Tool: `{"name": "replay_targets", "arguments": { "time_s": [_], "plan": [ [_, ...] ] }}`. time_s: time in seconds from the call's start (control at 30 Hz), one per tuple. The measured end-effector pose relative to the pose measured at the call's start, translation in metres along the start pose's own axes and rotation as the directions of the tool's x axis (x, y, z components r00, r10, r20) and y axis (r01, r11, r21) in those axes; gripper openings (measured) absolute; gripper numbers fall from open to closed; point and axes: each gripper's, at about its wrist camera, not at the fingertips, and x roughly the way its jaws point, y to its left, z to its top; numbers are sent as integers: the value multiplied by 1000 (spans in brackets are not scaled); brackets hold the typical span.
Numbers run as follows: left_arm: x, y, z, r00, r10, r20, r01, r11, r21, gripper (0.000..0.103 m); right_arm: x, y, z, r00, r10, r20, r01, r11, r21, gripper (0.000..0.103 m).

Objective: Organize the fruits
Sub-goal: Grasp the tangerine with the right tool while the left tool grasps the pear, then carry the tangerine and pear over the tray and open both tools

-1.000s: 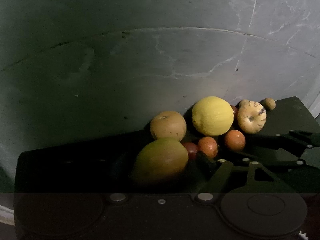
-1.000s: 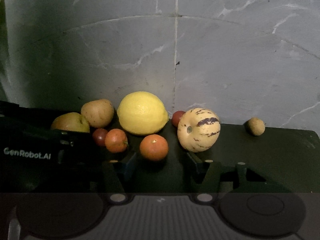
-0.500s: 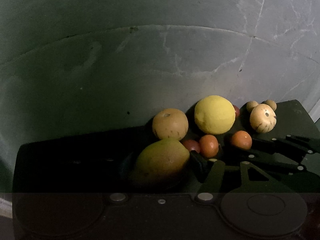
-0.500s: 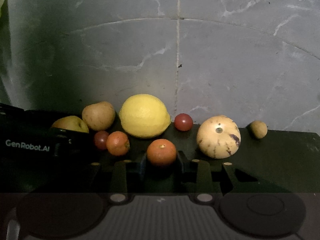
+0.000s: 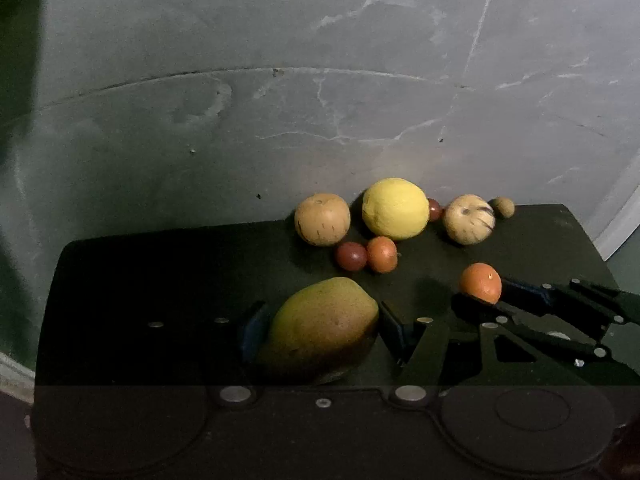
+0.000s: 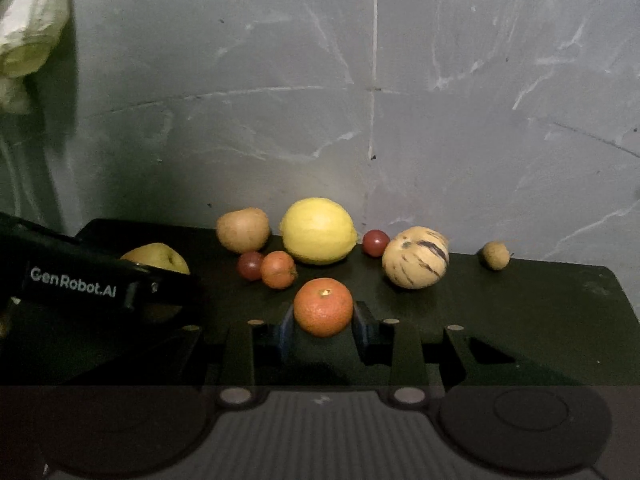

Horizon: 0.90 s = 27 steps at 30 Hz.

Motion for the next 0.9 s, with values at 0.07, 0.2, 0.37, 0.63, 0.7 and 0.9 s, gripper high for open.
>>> {"name": "replay_targets", "arguments": {
  "time_s": [0.07, 0.2, 0.37, 0.63, 0.7, 0.9],
  "plan": [
    [-10, 0, -5, 1000, -3, 5, 3, 1000, -7, 61, -12, 4, -4, 1000, 1, 5, -1, 1000, -6, 34],
    [-29, 1, -21, 1000, -11, 16, 11, 1000, -11, 61, -41, 10, -12, 1000, 4, 13, -4, 1000, -22, 34],
    [-45, 3, -42, 1000, -22, 20, 22, 1000, -4, 61, -72, 19, -26, 1000, 19, 8, -18, 999, -42, 34],
    [-64, -1, -83, 999, -42, -28, 43, 999, 33, 60, -109, 39, -53, 998, 51, -30, -54, 993, -106, 34],
    [-68, -1, -92, 998, -46, -42, 48, 998, 40, 60, -115, 44, -62, 997, 58, -52, -64, 990, -125, 34],
    [-80, -6, -108, 999, -45, -31, 48, 994, 100, 60, -129, 54, -85, 992, 64, -113, -79, 988, -132, 35]
  ]
}}
